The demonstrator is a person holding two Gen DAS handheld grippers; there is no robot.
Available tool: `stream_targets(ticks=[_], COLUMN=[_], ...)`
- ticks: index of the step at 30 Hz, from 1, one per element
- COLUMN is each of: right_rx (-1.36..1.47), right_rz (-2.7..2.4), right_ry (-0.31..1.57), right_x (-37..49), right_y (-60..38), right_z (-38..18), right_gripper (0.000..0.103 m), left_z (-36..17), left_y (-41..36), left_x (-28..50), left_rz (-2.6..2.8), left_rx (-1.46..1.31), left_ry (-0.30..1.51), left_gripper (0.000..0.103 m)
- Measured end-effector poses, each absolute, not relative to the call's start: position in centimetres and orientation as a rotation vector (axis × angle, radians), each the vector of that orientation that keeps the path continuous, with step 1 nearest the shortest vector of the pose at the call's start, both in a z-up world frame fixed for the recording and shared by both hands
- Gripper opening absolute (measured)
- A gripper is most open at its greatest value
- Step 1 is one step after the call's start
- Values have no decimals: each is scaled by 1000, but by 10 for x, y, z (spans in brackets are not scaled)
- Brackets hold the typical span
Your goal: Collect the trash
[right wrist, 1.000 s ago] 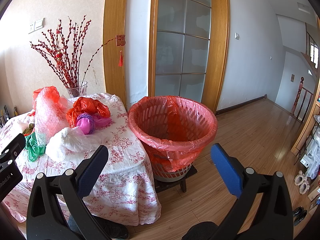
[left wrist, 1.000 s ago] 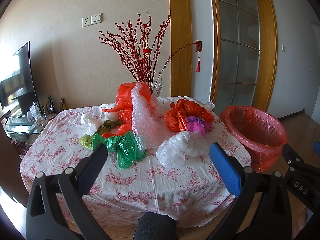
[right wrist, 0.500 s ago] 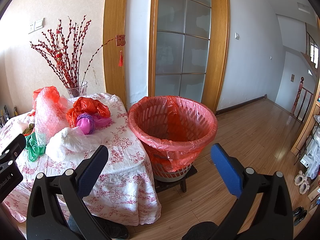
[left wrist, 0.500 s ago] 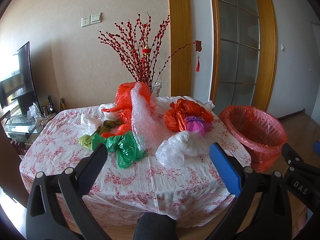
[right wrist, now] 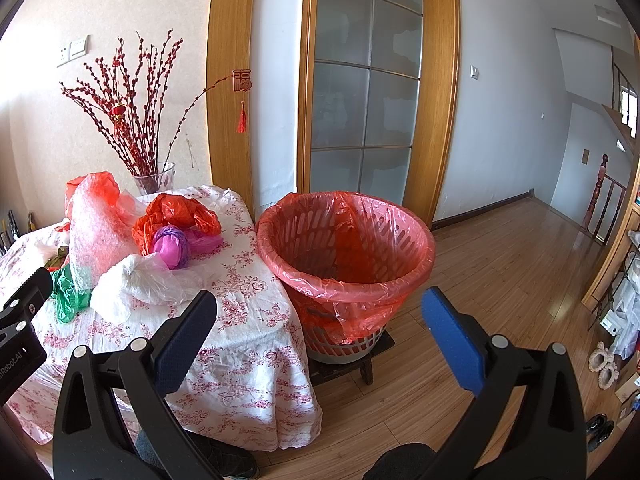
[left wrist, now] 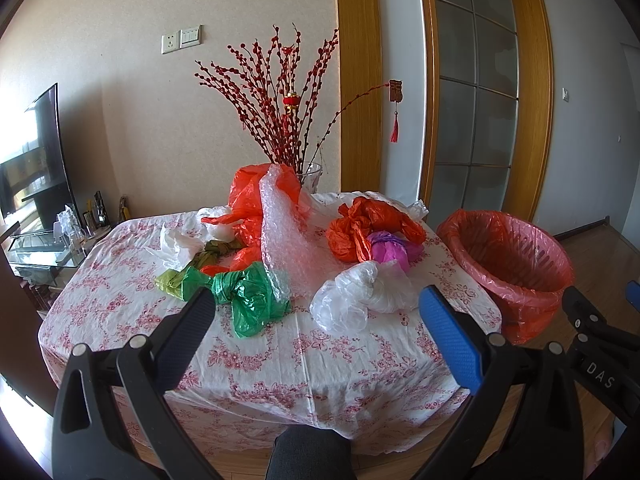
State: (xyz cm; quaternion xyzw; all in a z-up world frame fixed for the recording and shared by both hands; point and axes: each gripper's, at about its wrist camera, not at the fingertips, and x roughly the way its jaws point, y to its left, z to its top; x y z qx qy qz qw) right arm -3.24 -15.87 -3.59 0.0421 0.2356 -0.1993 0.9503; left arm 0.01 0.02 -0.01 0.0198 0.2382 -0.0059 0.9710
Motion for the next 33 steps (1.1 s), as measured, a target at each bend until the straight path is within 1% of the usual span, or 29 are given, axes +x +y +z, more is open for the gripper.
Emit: stream_targets(ticks=[10,15,25,27,31,33], right_rx=[81,77,150,142,105,112], right_rz=[-407,-375,-234,-191,-107,-59], right_ry=[478,494,568,576,591,599], right_x=[-31,-28,24,36,65,79], right_y=[-158,-161,-142,-129,-95,-80], right_z=[-37,-37,-53,-55,-57,-58], right_gripper=[101,101,101,98,89,87], left_z=[2,-1,-12,-13,-16,-17], left_y=[2,15,73,85,98,104], left_x=[-1,4,25,29,36,39], left_rz=[-6,29,193,219,248,258], left_rx=[38,37,-18,-20,-18,-22], left_ry=[484,484,502,495,489,489], left_gripper=[99,99,99,99,99,99])
